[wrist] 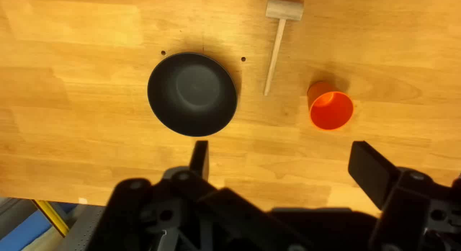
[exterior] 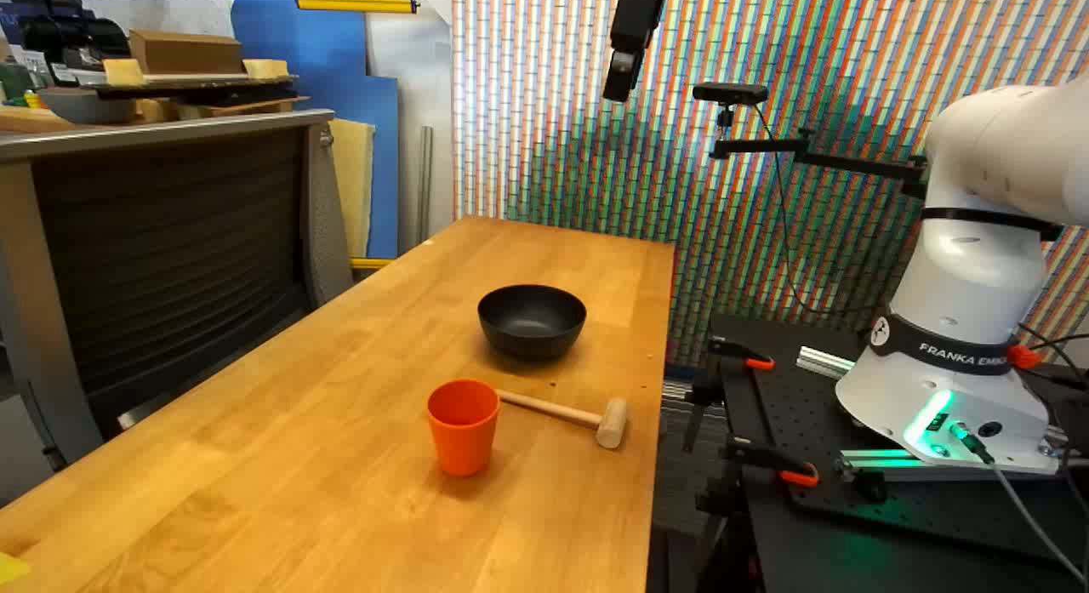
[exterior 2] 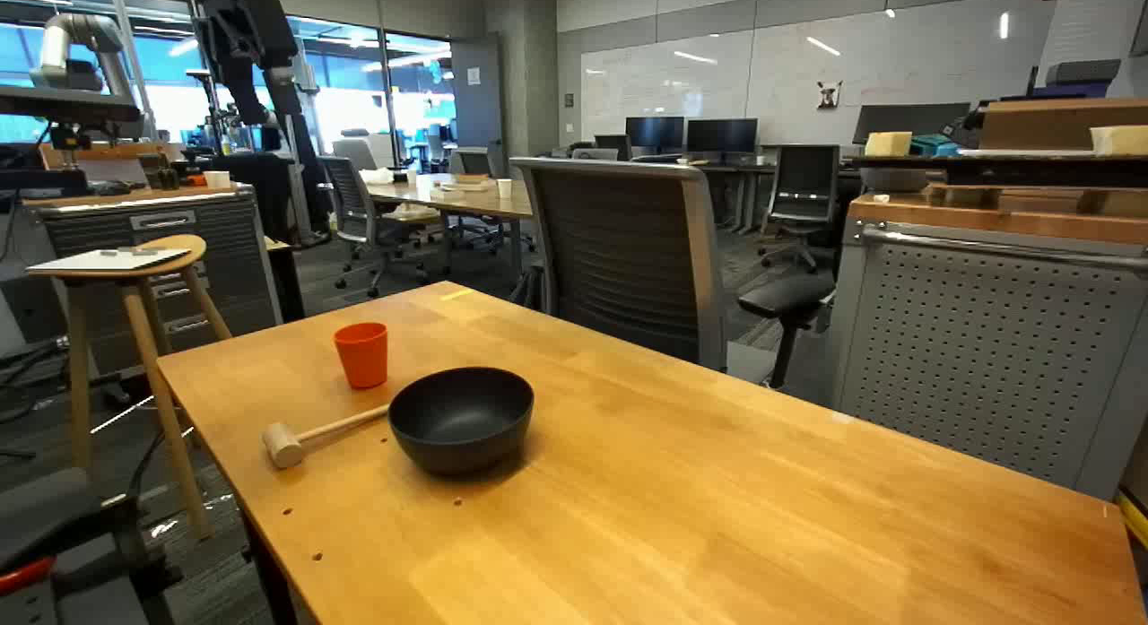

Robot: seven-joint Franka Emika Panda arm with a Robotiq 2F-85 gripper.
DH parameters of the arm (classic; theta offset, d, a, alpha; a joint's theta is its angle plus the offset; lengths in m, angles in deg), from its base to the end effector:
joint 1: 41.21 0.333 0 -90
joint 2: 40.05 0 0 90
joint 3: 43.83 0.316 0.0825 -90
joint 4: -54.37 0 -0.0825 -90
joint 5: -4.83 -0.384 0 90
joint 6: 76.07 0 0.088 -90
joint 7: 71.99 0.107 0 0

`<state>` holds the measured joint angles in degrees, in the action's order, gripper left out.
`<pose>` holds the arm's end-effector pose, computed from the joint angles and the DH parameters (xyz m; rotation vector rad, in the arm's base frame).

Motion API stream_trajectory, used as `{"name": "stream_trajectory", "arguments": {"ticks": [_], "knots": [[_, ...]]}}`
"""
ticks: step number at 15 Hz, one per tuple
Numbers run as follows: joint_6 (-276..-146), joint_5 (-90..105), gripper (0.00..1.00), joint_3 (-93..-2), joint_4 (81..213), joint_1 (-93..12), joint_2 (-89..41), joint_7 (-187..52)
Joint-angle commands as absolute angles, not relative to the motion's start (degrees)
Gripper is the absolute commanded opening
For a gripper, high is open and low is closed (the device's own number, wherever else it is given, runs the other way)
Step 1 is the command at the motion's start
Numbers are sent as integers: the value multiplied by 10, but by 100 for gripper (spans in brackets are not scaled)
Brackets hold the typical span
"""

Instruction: Pick up the orange cup and put it in the black bowl.

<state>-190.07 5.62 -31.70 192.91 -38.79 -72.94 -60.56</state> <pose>0.3802 0.1065 0.5208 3.0355 0.0513 0.2415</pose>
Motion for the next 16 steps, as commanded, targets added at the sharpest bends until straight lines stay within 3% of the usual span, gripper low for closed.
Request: {"name": "stream_trajectory", "arguments": {"ticks": [1,7,12,16], "knots": [[-1899,62,100,-325,1925,-378,-728,-601],[-1946,72,100,-309,1932,-391,-710,-562],[-2103,128,100,-252,1940,-415,-592,-409],[-2150,219,100,-237,1922,-423,-476,-303]]}}
